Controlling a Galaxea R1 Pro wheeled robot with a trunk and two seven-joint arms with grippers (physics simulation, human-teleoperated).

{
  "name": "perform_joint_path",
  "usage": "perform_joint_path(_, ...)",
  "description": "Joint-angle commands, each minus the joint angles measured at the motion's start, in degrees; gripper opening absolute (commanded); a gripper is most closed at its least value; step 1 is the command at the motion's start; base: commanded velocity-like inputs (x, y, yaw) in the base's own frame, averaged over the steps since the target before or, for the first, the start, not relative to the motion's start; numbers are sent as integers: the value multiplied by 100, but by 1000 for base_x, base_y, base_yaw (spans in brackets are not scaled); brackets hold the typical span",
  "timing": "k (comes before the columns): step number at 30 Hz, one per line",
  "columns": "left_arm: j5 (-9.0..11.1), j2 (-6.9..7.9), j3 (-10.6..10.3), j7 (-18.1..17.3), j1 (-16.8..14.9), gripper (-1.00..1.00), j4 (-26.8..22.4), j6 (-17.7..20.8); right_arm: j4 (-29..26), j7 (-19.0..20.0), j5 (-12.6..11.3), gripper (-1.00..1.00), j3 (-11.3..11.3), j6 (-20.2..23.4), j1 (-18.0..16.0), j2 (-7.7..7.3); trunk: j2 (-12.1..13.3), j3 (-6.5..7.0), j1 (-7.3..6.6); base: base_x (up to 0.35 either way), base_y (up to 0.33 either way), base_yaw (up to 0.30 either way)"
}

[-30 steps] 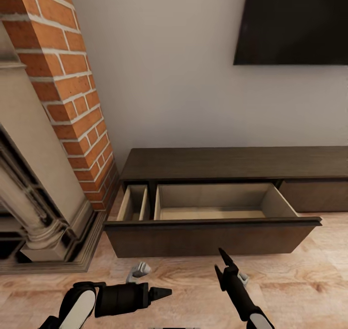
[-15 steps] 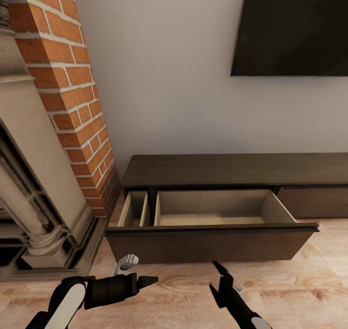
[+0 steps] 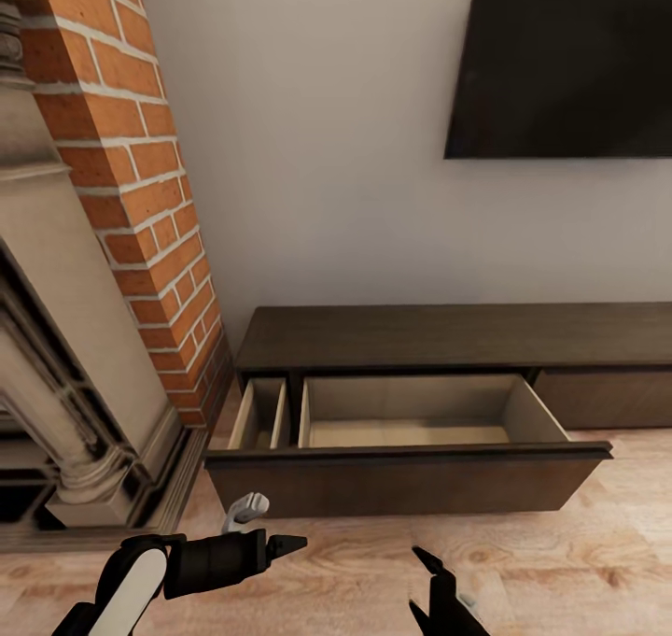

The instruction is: Place each of the two pumpkins and all three candles from the living room inside a cabinet in the living room (use any cabinet), then make sure every cabinet is closed, and position the cauldron so it is next to a table in the living room.

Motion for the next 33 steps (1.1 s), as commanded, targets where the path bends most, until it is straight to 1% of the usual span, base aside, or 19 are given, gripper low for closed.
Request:
perform_joint_path(1,-58,1,-2,-56,-4,100,-1,9,34,-1,-21,100,-32,50,-1,0,40,14,-24,0,0,0)
perform_joint_path(8,-60,-13,-3,-56,-5,100,-1,9,143,5,-49,100,-50,8,-4,-7,320,139,-177,0,0,0)
perform_joint_path(15,-62,-13,-8,-56,-5,100,-1,9,161,-2,-79,100,-68,6,-4,-87,601,265,-331,0,0,0)
perform_joint_path(33,-58,6,-8,-56,-5,100,-1,12,162,-16,-65,100,-67,0,-5,-100,1323,588,-727,0,0,0)
